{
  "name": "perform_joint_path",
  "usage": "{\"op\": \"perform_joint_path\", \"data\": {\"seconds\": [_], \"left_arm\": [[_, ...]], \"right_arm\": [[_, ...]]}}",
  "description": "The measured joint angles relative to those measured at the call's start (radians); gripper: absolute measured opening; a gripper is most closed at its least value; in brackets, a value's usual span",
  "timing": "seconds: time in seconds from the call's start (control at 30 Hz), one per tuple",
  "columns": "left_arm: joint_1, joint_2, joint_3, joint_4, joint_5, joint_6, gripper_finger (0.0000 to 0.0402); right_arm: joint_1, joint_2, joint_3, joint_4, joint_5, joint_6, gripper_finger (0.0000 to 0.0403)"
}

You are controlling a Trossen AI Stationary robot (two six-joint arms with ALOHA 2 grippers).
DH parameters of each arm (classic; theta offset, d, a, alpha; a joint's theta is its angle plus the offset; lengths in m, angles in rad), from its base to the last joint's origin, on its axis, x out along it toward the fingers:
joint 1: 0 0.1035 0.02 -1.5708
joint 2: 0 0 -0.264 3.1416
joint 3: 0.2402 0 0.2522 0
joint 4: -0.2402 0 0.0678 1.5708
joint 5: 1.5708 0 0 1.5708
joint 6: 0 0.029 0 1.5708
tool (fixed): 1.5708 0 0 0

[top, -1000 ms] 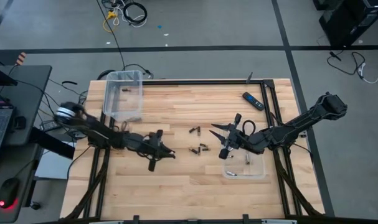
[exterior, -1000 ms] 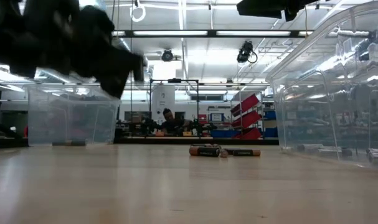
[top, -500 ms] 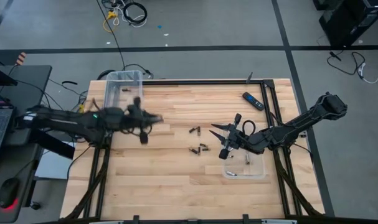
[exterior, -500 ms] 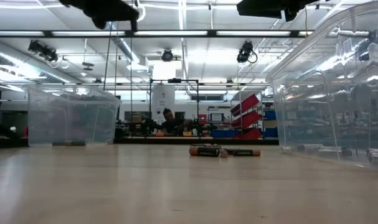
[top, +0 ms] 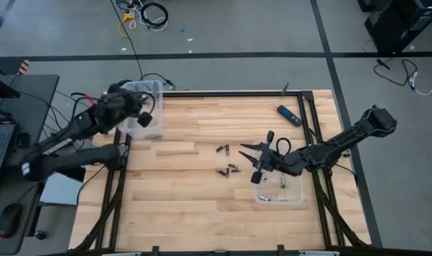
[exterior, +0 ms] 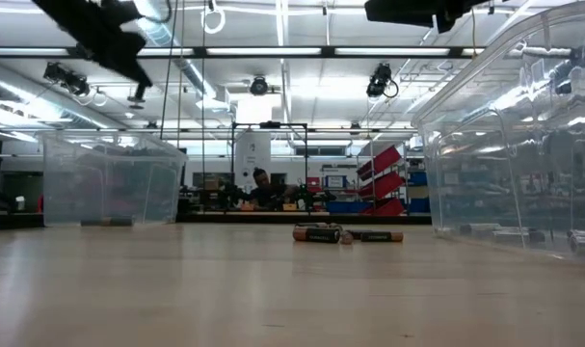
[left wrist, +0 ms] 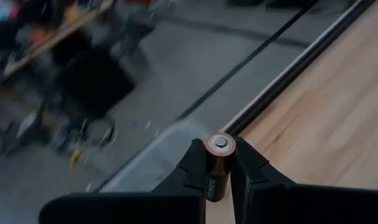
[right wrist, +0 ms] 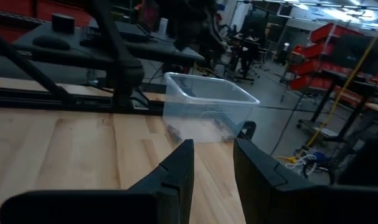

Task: Sort batteries
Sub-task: Put the black and copper battery into the top transparent bin

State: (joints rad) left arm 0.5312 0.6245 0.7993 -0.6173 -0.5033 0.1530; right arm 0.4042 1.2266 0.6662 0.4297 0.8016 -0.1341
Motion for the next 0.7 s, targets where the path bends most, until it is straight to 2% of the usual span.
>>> {"op": "perform_joint_path", "data": {"seconds": [0.17,0.33,0.57,0.7], "left_arm": [[0.12,-0.001,-0.072,-0.028,0.027,-0.03,0.002],[0.171,-0.004,-0.147,0.027,0.074,-0.027,0.0028],[0.185,-0.004,-0.174,0.102,0.079,-0.026,0.015],[0.184,-0.004,-0.171,0.1,0.085,-0.022,0.0197]], "right_arm": [[0.0,0.0,0.0,0.001,-0.022,0.0,0.0099],[0.003,0.0,0.0,0.001,-0.022,0.004,0.0099],[0.009,0.0,0.0,0.001,-0.024,0.007,0.0099],[0.007,0.0,0.0,0.002,-0.024,0.011,0.0099]]}}
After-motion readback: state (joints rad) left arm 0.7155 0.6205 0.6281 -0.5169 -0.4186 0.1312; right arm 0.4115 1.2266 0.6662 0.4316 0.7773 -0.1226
